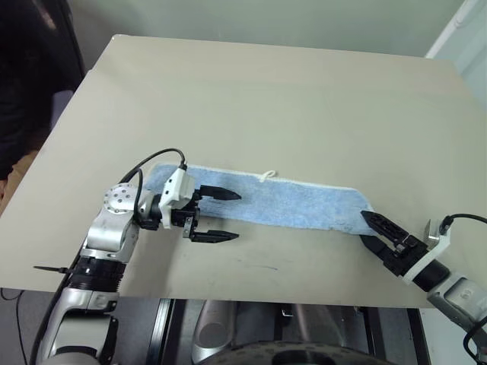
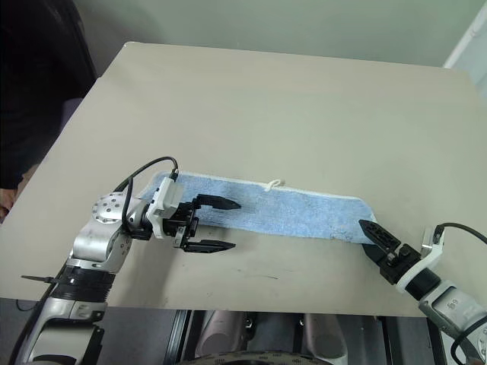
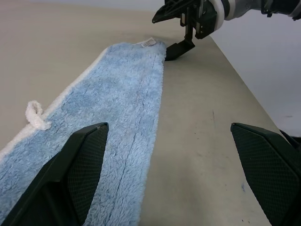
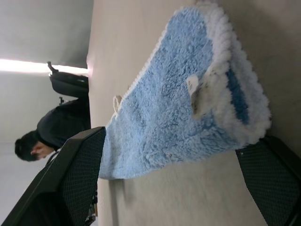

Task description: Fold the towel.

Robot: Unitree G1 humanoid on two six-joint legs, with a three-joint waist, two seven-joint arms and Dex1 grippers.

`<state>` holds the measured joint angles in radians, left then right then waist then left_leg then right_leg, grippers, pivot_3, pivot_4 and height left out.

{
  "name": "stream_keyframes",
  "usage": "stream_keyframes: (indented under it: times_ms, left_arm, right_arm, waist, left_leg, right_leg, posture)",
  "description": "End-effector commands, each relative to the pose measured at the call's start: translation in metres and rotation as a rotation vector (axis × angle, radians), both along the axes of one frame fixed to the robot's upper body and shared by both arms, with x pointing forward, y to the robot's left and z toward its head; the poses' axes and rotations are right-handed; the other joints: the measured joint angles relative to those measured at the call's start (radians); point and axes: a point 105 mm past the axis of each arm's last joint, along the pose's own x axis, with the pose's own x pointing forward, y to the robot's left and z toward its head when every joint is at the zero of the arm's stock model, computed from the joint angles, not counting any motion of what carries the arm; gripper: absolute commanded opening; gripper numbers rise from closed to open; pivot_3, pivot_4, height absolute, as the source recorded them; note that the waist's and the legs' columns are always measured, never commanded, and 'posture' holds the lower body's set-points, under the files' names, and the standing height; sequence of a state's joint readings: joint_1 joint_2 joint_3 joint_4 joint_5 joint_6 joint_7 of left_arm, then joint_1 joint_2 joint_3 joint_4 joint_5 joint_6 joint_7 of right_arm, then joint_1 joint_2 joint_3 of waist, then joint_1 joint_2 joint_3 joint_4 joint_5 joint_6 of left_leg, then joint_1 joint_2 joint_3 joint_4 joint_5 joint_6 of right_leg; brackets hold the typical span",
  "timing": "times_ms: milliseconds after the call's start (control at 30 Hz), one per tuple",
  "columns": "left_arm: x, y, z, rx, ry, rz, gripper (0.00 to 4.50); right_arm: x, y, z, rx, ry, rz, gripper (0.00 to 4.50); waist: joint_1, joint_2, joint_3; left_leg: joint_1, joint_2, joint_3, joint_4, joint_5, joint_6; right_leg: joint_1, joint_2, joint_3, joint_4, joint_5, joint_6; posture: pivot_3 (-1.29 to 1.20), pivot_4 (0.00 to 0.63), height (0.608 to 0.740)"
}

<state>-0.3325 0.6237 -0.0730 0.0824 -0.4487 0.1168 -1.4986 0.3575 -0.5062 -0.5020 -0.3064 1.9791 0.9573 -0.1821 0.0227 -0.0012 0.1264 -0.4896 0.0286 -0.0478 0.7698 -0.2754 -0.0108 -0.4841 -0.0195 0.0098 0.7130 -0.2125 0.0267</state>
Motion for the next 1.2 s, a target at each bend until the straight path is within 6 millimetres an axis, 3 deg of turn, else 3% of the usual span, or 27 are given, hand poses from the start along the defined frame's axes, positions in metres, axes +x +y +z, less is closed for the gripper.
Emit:
stream_keyframes:
  times_ms: [33,100,467,833,1000,1100,1200]
  left_arm:
    - [0.002,-0.002,0.006,-0.002,-0.041,-0.015,4.50]
    - [0.003,-0.002,0.006,0.000,-0.043,-0.012,4.50]
    - [0.006,-0.001,0.004,0.006,-0.055,-0.004,4.50]
    - [0.009,-0.005,0.004,0.006,-0.061,-0.002,4.50]
    - [0.010,-0.006,0.006,-0.009,-0.056,0.005,4.50]
    - [0.019,-0.002,0.013,-0.016,-0.074,0.038,4.50]
    - [0.027,0.000,0.018,-0.021,-0.089,0.061,4.50]
  right_arm:
    - [0.000,-0.019,-0.002,-0.031,0.023,-0.079,4.31]
    - [0.000,-0.021,-0.003,-0.032,0.028,-0.079,3.90]
    - [0.004,-0.021,0.000,-0.028,0.013,-0.065,0.03]
    - [0.006,-0.024,0.007,-0.038,-0.018,-0.071,0.03]
    - [0.008,-0.030,0.026,-0.081,-0.095,-0.046,0.03]
    - [0.021,-0.022,0.063,-0.137,-0.251,0.023,0.03]
    - [0.027,-0.017,0.081,-0.181,-0.319,0.099,0.03]
  waist:
    - [0.000,0.000,0.000]
    - [0.000,0.000,0.000]
    - [-0.004,0.001,0.000]
    - [-0.005,0.002,0.000]
    - [-0.005,0.004,0.001]
    - [-0.005,0.005,0.002]
    - [-0.005,0.006,0.002]
  left_leg:
    - [0.000,0.000,0.000,0.000,0.000,0.000]
    - [0.000,0.000,0.000,0.000,0.000,0.000]
    - [0.000,0.000,0.000,-0.003,-0.003,-0.001]
    - [0.001,0.000,0.002,-0.002,-0.003,-0.001]
    - [0.000,0.000,0.003,-0.002,-0.003,-0.001]
    - [0.000,0.000,0.003,-0.002,-0.003,-0.001]
    - [0.000,0.000,0.004,-0.002,-0.001,0.002]
  right_leg:
    - [0.000,0.000,0.000,0.000,0.000,0.000]
    - [0.000,0.000,0.000,0.000,0.000,0.000]
    - [-0.002,0.001,0.000,0.000,-0.001,0.001]
    - [-0.002,0.000,0.002,0.000,0.000,0.001]
    - [-0.003,0.000,0.003,0.000,0.000,0.002]
    - [-0.003,0.000,0.003,0.000,0.000,0.002]
    - [-0.004,0.000,0.003,0.000,0.002,0.001]
  posture:
    - [0.00,0.150,0.697]
    - [0.00,0.150,0.697]
    - [0.00,0.150,0.697]
    - [0.00,0.150,0.697]
    - [0.00,0.150,0.697]
    - [0.00,0.150,0.697]
    - [0.00,0.150,0.697]
